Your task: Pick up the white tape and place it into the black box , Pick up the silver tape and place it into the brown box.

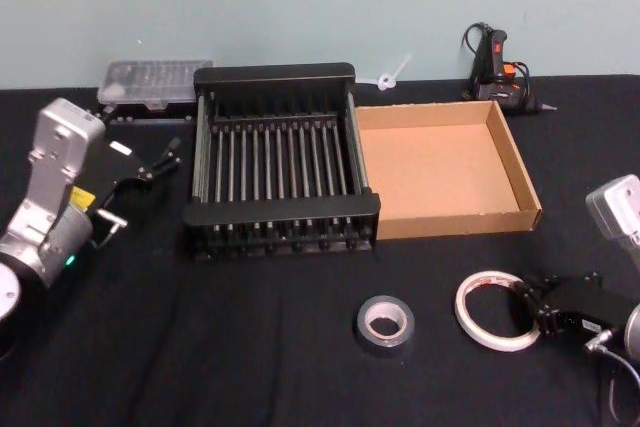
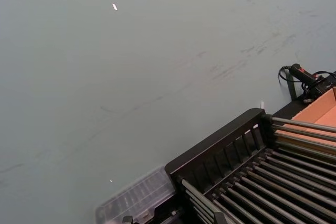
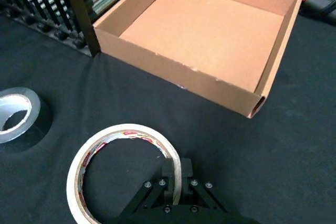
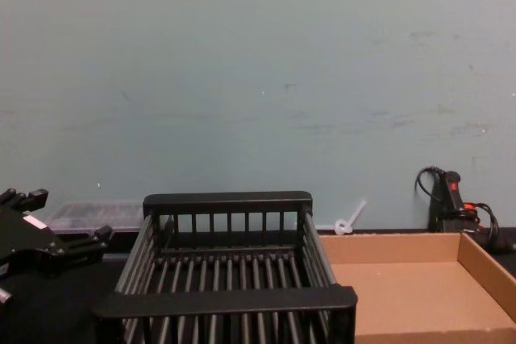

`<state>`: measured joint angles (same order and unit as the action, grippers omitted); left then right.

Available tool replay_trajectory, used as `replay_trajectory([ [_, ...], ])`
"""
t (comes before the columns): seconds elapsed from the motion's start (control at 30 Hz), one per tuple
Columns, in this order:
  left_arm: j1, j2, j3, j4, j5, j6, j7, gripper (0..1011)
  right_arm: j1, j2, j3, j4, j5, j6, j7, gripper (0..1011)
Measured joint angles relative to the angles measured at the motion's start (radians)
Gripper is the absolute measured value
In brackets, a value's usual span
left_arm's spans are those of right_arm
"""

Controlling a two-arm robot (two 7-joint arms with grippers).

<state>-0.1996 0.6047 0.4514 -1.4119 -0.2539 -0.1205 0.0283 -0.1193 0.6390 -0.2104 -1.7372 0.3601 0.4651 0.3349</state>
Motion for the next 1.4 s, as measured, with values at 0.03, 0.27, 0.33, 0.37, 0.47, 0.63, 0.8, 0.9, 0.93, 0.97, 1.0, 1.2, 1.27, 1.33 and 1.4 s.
replay_trajectory([
  [0.03,0.000,0.000,0.000,0.000,0.000,0.000,0.000,1001,0.000,0.000,0.002,-0.002,0.000,-0.001,0.000,97],
  [0.27,0.000,0.000,0.000,0.000,0.000,0.000,0.000,1001,0.001,-0.008,0.027,-0.020,0.003,-0.014,-0.008,97],
  [0.33,0.000,0.000,0.000,0.000,0.000,0.000,0.000,1001,0.005,-0.012,0.032,-0.023,0.005,-0.017,-0.011,97],
  [0.37,0.000,0.000,0.000,0.000,0.000,0.000,0.000,1001,0.008,-0.013,0.035,-0.023,0.006,-0.020,-0.012,97],
  [0.47,0.000,0.000,0.000,0.000,0.000,0.000,0.000,1001,0.018,-0.020,0.043,-0.024,0.006,-0.030,-0.018,97],
  [0.63,0.000,0.000,0.000,0.000,0.000,0.000,0.000,1001,0.054,-0.035,0.046,-0.018,0.002,-0.050,-0.024,97],
  [0.8,0.000,0.000,0.000,0.000,0.000,0.000,0.000,1001,0.099,-0.052,0.039,0.000,-0.011,-0.076,-0.025,97],
  [0.9,0.000,0.000,0.000,0.000,0.000,0.000,0.000,1001,0.123,-0.061,0.032,0.011,-0.017,-0.089,-0.022,97],
  [0.93,0.000,0.000,0.000,0.000,0.000,0.000,0.000,1001,0.140,-0.068,0.027,0.021,-0.022,-0.098,-0.020,97],
  [0.97,0.000,0.000,0.000,0.000,0.000,0.000,0.000,1001,0.148,-0.072,0.025,0.024,-0.023,-0.101,-0.019,97],
  [1.0,0.000,0.000,0.000,0.000,0.000,0.000,0.000,1001,0.156,-0.075,0.022,0.028,-0.025,-0.106,-0.018,97],
  [1.2,0.000,0.000,0.000,0.000,0.000,0.000,0.000,1001,0.228,-0.105,-0.016,0.065,-0.049,-0.143,-0.001,97],
  [1.27,0.000,0.000,0.000,0.000,0.000,0.000,0.000,1001,0.251,-0.114,-0.032,0.078,-0.058,-0.154,0.007,97],
  [1.33,0.000,0.000,0.000,0.000,0.000,0.000,0.000,1001,0.267,-0.122,-0.043,0.088,-0.064,-0.160,0.012,97],
  [1.4,0.000,0.000,0.000,0.000,0.000,0.000,0.000,1001,0.292,-0.133,-0.059,0.106,-0.073,-0.168,0.020,97],
])
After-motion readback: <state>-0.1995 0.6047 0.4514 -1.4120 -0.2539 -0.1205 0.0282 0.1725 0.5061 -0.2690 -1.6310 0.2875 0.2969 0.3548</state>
